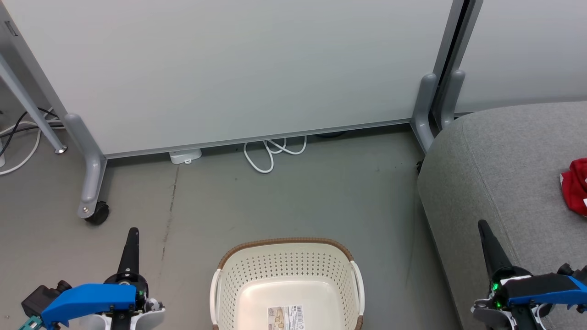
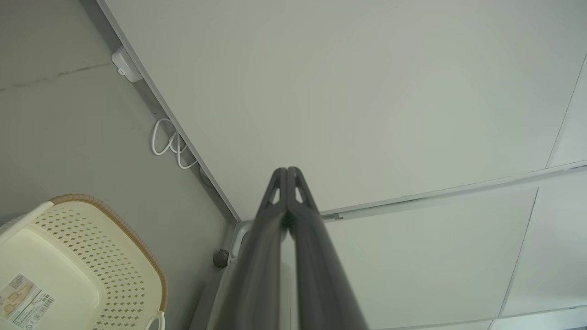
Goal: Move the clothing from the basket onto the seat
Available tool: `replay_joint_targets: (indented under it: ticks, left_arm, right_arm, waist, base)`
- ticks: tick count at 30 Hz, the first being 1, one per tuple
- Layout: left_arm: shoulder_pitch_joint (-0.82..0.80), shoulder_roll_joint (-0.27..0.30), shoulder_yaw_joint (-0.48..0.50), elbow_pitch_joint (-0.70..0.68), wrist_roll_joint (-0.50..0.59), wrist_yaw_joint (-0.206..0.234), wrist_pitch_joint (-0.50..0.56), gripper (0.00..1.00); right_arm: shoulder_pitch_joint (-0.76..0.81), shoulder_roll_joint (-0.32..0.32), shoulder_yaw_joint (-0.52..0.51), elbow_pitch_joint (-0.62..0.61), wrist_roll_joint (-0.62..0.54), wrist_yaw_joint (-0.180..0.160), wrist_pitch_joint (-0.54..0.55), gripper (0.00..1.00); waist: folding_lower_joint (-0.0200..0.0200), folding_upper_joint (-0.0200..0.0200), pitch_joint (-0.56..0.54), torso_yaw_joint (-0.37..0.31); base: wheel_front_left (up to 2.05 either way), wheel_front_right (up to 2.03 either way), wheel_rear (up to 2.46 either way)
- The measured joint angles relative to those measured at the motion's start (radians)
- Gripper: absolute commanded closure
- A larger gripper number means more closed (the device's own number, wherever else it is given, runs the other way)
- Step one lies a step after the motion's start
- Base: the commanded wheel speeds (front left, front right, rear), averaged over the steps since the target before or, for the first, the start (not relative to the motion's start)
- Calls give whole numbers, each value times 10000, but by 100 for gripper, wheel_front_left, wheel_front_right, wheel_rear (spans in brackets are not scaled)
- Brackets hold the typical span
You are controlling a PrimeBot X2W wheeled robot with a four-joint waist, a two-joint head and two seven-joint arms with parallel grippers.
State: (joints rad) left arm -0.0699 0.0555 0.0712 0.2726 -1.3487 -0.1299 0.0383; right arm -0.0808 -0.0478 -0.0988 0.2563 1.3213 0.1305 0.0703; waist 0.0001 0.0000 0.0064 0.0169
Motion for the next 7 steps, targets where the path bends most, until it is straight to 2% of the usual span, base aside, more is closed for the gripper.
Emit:
replay_joint_targets:
  ticks: [7]
  left_arm:
    - [-94, -6, 94, -54, -531, 0, 140, 100]
  right_arm:
    - [-81, 0, -29, -25, 573, 0, 86, 100]
  waist:
    - [-1, 0, -6, -30]
  base:
    - [0, 0, 0]
